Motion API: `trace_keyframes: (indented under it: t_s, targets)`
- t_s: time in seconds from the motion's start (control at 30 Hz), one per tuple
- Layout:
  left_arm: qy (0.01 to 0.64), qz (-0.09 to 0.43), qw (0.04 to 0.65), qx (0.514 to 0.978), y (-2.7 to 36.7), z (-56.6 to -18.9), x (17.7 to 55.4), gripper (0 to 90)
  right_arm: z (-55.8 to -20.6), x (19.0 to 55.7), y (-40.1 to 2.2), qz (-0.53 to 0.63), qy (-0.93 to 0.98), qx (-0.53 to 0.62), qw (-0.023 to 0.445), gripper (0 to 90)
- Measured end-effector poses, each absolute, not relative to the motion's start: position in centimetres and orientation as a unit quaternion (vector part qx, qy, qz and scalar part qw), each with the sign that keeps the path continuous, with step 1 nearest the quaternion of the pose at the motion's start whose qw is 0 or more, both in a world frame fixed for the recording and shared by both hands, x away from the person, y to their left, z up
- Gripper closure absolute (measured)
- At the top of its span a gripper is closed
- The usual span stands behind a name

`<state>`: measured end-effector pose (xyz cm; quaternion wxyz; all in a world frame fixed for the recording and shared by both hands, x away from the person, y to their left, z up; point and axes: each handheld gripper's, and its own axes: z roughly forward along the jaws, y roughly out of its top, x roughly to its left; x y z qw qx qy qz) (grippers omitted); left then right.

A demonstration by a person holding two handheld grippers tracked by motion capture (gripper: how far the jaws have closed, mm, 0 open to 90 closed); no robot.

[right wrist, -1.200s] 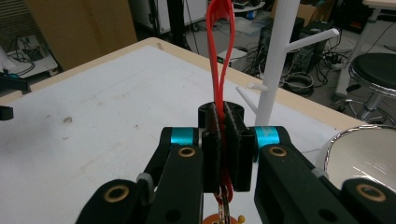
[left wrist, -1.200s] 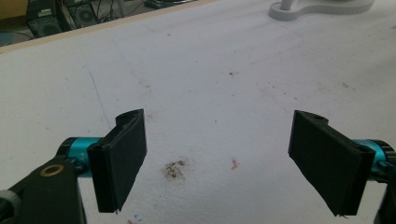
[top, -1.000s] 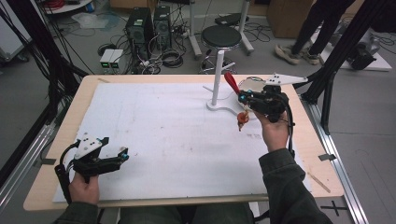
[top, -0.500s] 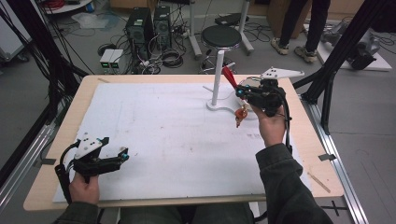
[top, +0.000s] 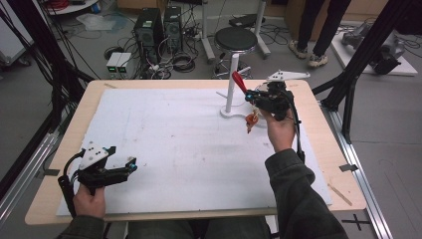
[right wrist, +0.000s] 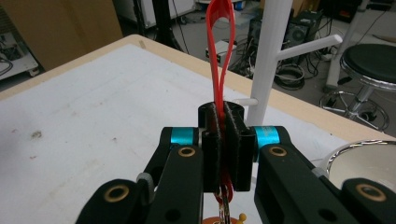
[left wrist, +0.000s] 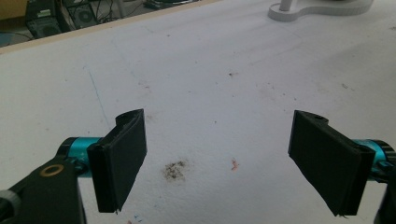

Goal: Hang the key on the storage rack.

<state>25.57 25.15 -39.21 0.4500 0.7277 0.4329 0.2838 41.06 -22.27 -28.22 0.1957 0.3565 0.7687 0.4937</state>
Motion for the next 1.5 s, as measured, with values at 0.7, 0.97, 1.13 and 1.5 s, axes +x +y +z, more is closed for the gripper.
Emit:
trace_keyframes:
  t_s: [0.7,0.97,1.13,1.5]
  targets:
    - [0.433,0.283,0.452,0.727,25.2,-39.2,25.6,19.8,-30.4,43.0,-21.5,0.472,0.772,0.380,0.189,85.6]
    - [0.433,0.283,0.452,0.727,25.3,-39.2,25.6,19.8,-31.2,43.4,-21.5,0.467,0.772,0.390,0.184,85.6]
    - [0.433,0.283,0.452,0.727,25.3,-39.2,25.6,19.8,-31.8,43.4,-21.4,0.460,0.775,0.392,0.183,85.6]
    - [0.431,0.284,0.452,0.728,25.2,-39.2,25.7,19.8,-32.7,43.6,-21.1,0.446,0.782,0.395,0.182,85.6]
